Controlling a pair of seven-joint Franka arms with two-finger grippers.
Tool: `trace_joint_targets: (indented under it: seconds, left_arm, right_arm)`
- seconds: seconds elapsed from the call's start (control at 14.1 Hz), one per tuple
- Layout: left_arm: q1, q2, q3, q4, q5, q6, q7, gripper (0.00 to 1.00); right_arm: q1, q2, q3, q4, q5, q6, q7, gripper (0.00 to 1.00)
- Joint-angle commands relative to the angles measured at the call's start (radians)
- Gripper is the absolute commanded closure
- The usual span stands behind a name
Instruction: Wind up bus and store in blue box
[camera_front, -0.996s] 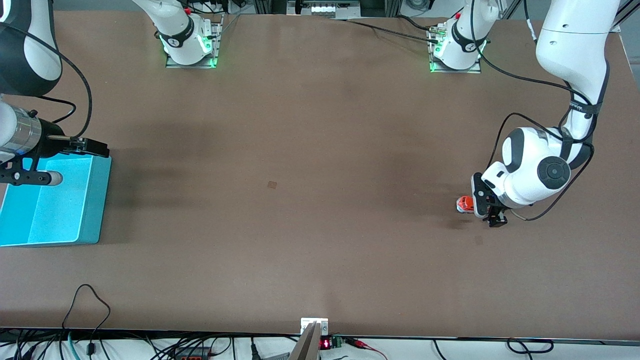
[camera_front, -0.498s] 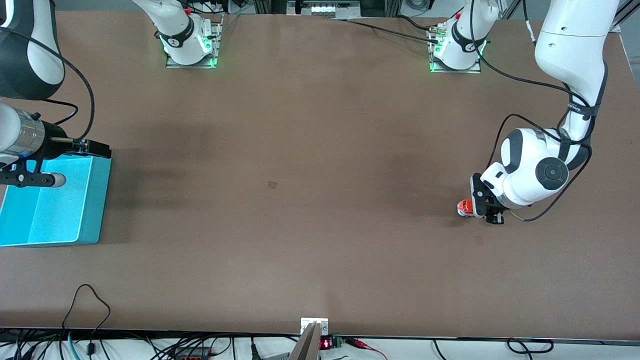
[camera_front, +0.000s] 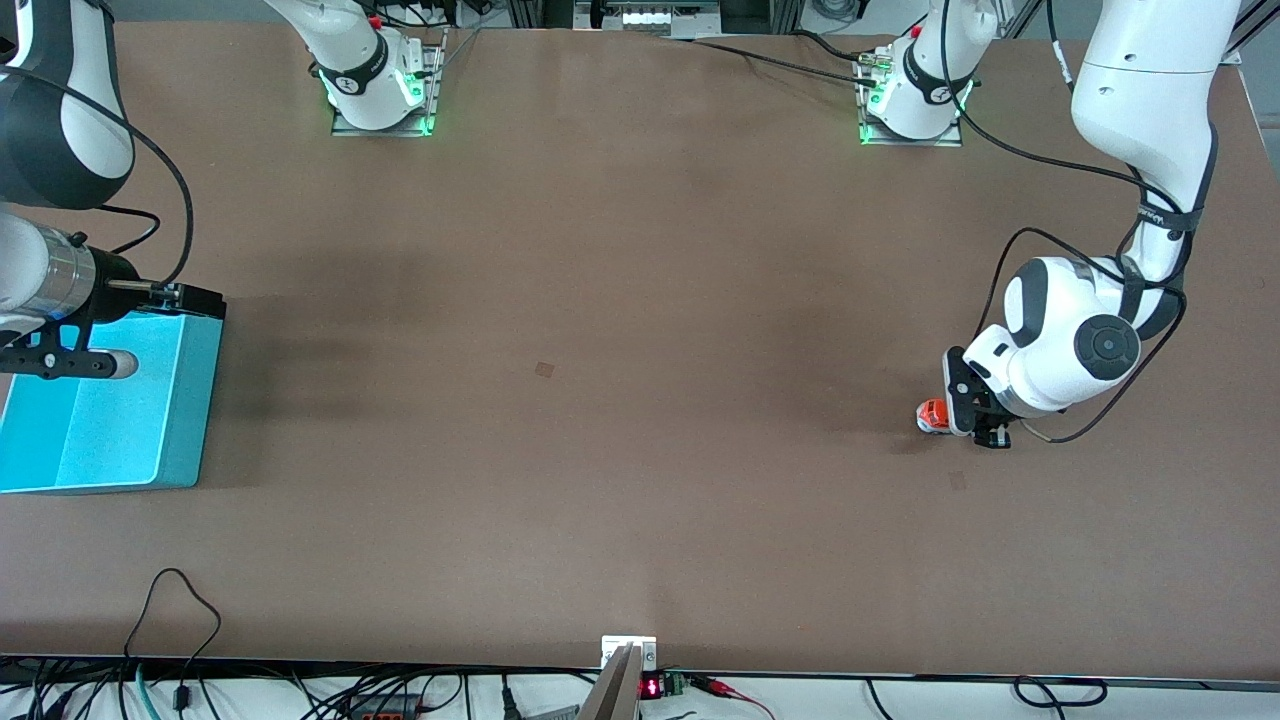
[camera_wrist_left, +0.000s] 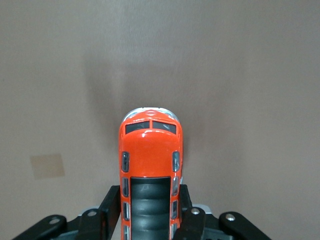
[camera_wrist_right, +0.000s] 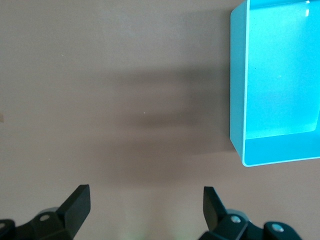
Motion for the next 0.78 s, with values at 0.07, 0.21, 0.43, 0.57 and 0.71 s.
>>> trace_joint_targets:
  seconds: [0.07, 0.21, 0.43, 0.57, 0.71]
  left_arm:
    - [0.060, 0.042, -0.001, 0.019, 0.014, -0.004, 0.012, 0.79]
    - [0.086, 0.050, 0.005, 0.020, 0.017, -0.004, 0.015, 0.79]
    - [0.146, 0.076, 0.005, 0.048, 0.017, -0.005, 0.114, 0.79]
    - [0.189, 0.093, 0.005, 0.069, 0.017, -0.005, 0.183, 0.79]
    - [0.226, 0.100, 0.005, 0.076, 0.017, -0.005, 0.225, 0.79]
  right_arm:
    - [-0.005, 0.010, 0.002, 0.003, -0.005, -0.001, -0.006, 0.00]
    - [-0.004, 0.009, 0.002, 0.006, -0.003, -0.001, -0.006, 0.00]
    - [-0.004, 0.010, 0.002, 0.004, -0.003, -0.008, -0.006, 0.00]
    - [-0.005, 0.010, 0.002, 0.003, -0.003, -0.010, -0.006, 0.00]
    - [-0.007, 0.012, 0.002, -0.002, 0.003, -0.011, 0.004, 0.00]
